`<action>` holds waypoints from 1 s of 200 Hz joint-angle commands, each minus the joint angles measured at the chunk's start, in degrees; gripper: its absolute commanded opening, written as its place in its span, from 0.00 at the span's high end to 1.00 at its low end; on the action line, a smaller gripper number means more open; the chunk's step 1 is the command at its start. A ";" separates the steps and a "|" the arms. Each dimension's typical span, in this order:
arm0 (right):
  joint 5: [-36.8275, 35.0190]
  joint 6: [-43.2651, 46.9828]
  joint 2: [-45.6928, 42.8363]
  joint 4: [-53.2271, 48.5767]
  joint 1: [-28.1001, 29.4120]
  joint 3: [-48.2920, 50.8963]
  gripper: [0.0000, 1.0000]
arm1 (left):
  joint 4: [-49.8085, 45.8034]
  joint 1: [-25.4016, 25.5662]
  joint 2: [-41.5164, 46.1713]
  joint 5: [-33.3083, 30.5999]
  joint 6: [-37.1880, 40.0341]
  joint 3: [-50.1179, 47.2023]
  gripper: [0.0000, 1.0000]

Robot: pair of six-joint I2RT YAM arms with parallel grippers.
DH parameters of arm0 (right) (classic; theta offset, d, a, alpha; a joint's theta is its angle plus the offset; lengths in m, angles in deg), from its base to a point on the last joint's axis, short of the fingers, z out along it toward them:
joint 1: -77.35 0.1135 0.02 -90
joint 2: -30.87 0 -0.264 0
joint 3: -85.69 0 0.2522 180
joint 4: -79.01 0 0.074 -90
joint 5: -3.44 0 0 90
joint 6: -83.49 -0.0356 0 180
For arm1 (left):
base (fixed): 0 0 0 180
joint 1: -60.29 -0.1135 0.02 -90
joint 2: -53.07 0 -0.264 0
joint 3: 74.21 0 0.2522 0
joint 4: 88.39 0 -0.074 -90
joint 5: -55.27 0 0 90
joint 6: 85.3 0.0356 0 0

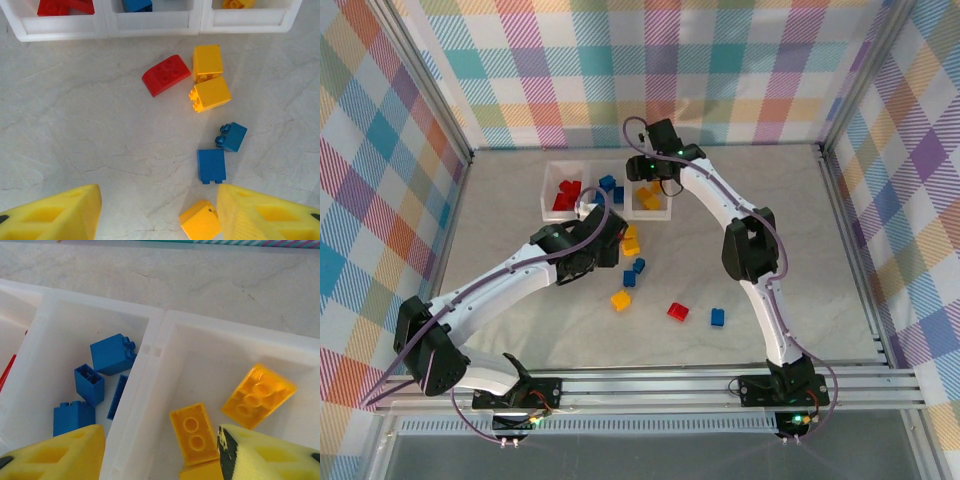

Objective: Sort the legos into containers by color

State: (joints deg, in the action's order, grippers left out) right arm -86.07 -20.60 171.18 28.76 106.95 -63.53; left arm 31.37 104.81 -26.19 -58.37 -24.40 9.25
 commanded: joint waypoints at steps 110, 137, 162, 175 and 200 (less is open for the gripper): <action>1.50 -7.90 -51.37 17.63 -0.08 72.11 0.38 | 10.64 1.68 -15.16 9.05 6.72 1.33 0.48; -2.49 -8.60 -61.19 15.47 -0.21 79.95 0.37 | 12.26 1.64 -20.78 10.61 8.69 3.67 0.51; -5.04 -6.89 -65.91 10.93 -1.03 82.30 0.35 | 12.99 1.62 -24.91 11.26 9.83 5.85 0.52; -6.00 -6.40 -67.31 9.07 -1.30 82.79 0.35 | 13.42 1.55 -26.54 11.54 10.87 6.79 0.52; -6.56 -6.64 -70.50 8.09 -1.79 84.78 0.35 | 12.38 1.61 -30.12 12.06 13.05 9.78 0.52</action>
State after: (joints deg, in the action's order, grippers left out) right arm -90.48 -27.48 103.65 39.66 105.79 19.37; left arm 44.05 105.96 -53.16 -47.42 -14.87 15.21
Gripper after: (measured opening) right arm 0.646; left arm 0.484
